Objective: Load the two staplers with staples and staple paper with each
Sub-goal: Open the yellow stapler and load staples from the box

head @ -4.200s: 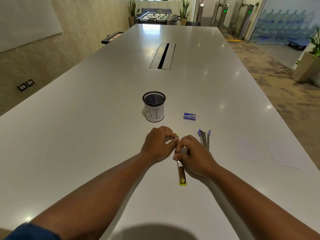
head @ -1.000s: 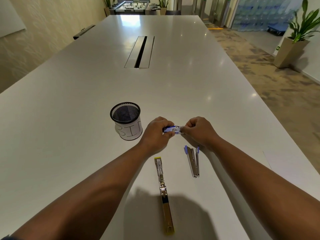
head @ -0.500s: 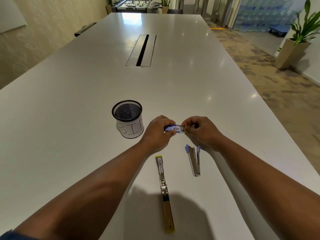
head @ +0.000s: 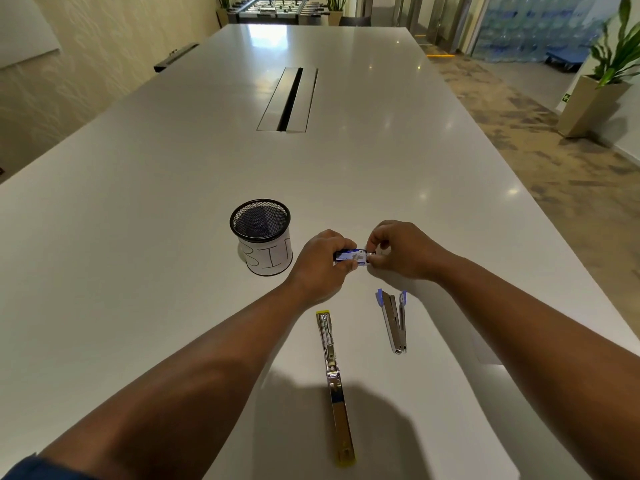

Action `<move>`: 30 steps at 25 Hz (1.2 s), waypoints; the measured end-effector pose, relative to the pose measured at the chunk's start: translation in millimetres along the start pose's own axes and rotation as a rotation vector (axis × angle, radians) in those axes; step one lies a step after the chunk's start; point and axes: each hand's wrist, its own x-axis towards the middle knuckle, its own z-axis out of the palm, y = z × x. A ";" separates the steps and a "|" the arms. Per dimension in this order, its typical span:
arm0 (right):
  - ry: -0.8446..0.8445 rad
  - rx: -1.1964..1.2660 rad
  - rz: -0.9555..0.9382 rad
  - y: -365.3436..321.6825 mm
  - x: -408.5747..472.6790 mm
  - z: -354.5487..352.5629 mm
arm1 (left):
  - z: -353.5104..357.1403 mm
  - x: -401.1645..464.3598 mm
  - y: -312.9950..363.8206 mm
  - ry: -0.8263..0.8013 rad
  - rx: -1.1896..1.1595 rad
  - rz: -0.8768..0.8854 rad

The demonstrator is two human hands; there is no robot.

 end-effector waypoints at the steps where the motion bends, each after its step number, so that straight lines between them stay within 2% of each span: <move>1: 0.019 0.014 -0.019 0.4 -1.1 1.2 | 0.0 0.2 0.2 -0.003 0.000 0.002; 6: 0.092 0.171 -0.051 3.0 -8.0 -0.9 | -0.7 0.7 0.2 -0.001 0.000 0.019; 9: -0.057 0.178 -0.054 -3.0 -17.4 0.5 | 0.5 0.7 -0.6 0.005 -0.014 0.013; 11: -0.160 0.087 -0.024 -9.8 -21.5 3.8 | 0.3 0.7 -0.7 0.007 -0.014 0.011; 13: -0.212 0.018 -0.002 -12.6 -22.0 7.2 | 0.4 1.1 -1.6 0.006 -0.003 0.020; 15: -0.215 0.104 -0.006 -12.6 -22.7 7.7 | 0.2 1.0 -2.1 0.006 -0.012 0.028; 17: -0.140 0.264 -0.005 -9.5 -22.1 4.9 | 0.2 1.0 -2.4 0.010 -0.029 0.023; 19: 0.093 0.305 0.060 -3.8 -19.2 3.0 | 0.1 1.4 -2.9 0.008 -0.027 0.016; 21: 0.272 0.331 0.218 4.1 -17.4 4.6 | 0.3 1.4 -2.6 0.001 -0.025 0.010; 24: 0.201 0.383 0.396 11.0 -15.9 9.8 | 0.4 1.6 -2.8 0.001 -0.028 0.004; 27: 0.108 0.455 0.413 8.8 -14.2 9.7 | 0.2 1.9 -2.4 0.000 -0.013 0.009; 30: 0.113 0.474 0.436 6.1 -10.6 11.0 | -0.1 2.0 -2.2 0.002 -0.011 0.021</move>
